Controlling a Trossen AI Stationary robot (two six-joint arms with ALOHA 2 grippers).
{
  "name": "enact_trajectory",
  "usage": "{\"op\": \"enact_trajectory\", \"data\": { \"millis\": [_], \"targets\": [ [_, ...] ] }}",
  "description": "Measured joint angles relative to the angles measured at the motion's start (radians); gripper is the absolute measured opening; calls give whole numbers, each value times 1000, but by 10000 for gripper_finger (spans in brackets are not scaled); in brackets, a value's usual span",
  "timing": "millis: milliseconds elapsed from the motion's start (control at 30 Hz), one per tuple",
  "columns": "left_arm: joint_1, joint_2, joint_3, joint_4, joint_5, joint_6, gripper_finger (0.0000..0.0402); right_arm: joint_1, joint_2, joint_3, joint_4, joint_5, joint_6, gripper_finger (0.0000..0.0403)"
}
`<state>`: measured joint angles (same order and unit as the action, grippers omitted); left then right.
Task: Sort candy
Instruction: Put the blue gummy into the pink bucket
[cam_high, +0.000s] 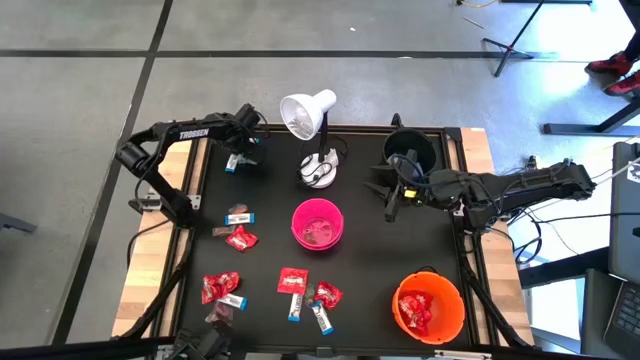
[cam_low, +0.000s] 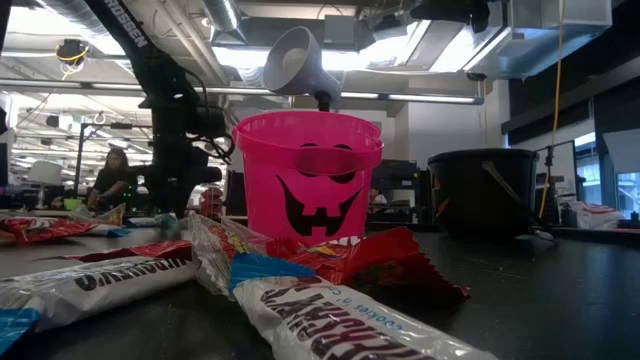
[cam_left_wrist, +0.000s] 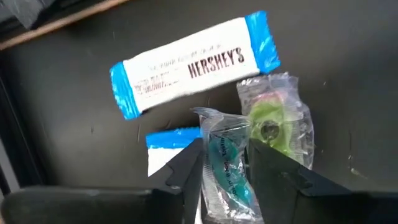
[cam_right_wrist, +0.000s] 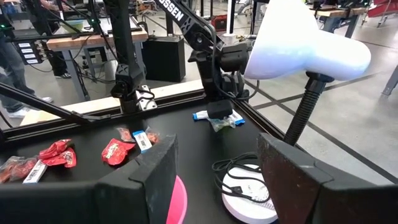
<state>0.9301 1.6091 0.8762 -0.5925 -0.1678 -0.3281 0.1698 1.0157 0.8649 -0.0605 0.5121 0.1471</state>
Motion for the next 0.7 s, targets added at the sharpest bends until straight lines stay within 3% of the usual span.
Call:
{"op": "enact_trajectory", "data": {
  "millis": [300, 533, 700],
  "targets": [
    [-2, 0, 0, 3, 17, 27, 10, 0, 7, 0, 12, 33, -24, 216],
    [-3, -10, 6, -13, 31, 58, 1, 0, 20, 0, 6, 56, -36, 216],
    [-40, -90, 26, -54, 32, 54, 0, 0, 30, 0, 9, 63, -46, 216]
  ]
}}
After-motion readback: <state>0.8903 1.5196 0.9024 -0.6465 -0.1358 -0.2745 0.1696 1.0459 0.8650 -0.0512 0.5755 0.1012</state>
